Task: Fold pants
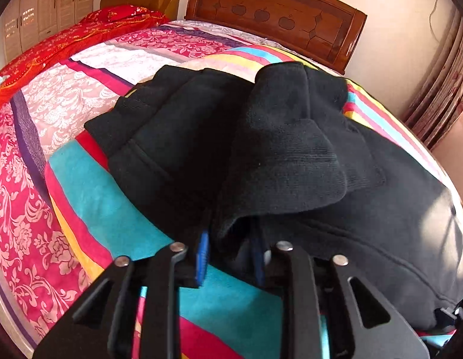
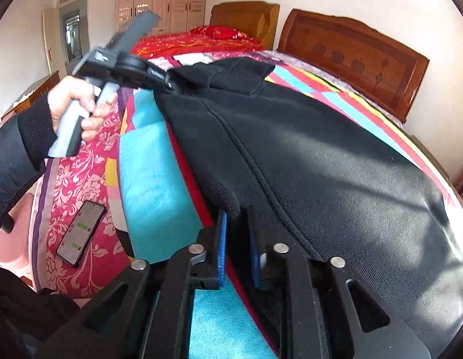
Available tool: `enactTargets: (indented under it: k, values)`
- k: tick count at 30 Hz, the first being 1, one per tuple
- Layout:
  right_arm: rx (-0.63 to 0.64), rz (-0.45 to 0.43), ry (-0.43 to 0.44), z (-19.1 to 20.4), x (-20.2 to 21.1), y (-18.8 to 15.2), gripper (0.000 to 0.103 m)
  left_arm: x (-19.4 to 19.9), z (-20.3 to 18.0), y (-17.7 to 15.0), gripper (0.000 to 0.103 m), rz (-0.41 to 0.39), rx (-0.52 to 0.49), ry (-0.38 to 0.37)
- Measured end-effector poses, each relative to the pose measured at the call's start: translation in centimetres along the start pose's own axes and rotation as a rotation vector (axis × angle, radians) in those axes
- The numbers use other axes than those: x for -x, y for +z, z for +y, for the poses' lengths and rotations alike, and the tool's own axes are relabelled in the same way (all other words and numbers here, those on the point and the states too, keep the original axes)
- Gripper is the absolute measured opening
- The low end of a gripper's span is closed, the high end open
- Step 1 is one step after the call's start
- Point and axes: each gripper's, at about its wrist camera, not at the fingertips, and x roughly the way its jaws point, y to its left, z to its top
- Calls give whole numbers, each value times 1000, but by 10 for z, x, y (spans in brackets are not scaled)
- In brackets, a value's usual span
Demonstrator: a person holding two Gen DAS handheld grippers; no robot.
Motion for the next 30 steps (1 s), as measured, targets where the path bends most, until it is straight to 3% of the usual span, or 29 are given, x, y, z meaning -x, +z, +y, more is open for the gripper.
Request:
enactTargets:
  k: [1,3,6,8,10,14,17,21,22,24,26,30]
  values:
    - [-5,14,43,2,2,1,53,4,0,-2,63,-30,-14,45]
    - [-10,12,90,4,12,4,70,18,3,-5,87,-101,-22,126]
    - [-61,-44,107,-13,32,11,70,43,-2,-4,87,-195,-57,210]
    - [-154,-76,100,-37,37,18,70,57,-18,-2,88,-244,-145,195]
    - [-249,-86,33,-66,34,23,72,57,-45,1,90,-254,-301,203]
    - [-423,-78,-19,-113,16,22,72,19,-88,2,90,-178,-605,347]
    - [-492,-68,-31,-129,9,16,72,12,-96,6,86,-154,-712,278]
    - [-511,-46,-24,-131,-2,7,72,5,-105,9,84,-136,-840,253]
    - [-517,-35,-16,-130,-6,5,72,2,-104,13,64,-108,-838,219]
    - [-521,-14,-9,-131,-13,4,72,-8,-102,18,33,-45,-822,166]
    - [-505,-21,-16,-129,-12,4,72,-6,-95,23,22,-64,-765,103]
    - [-542,-29,-2,-136,-10,-1,72,26,-37,48,17,-154,-328,-172]
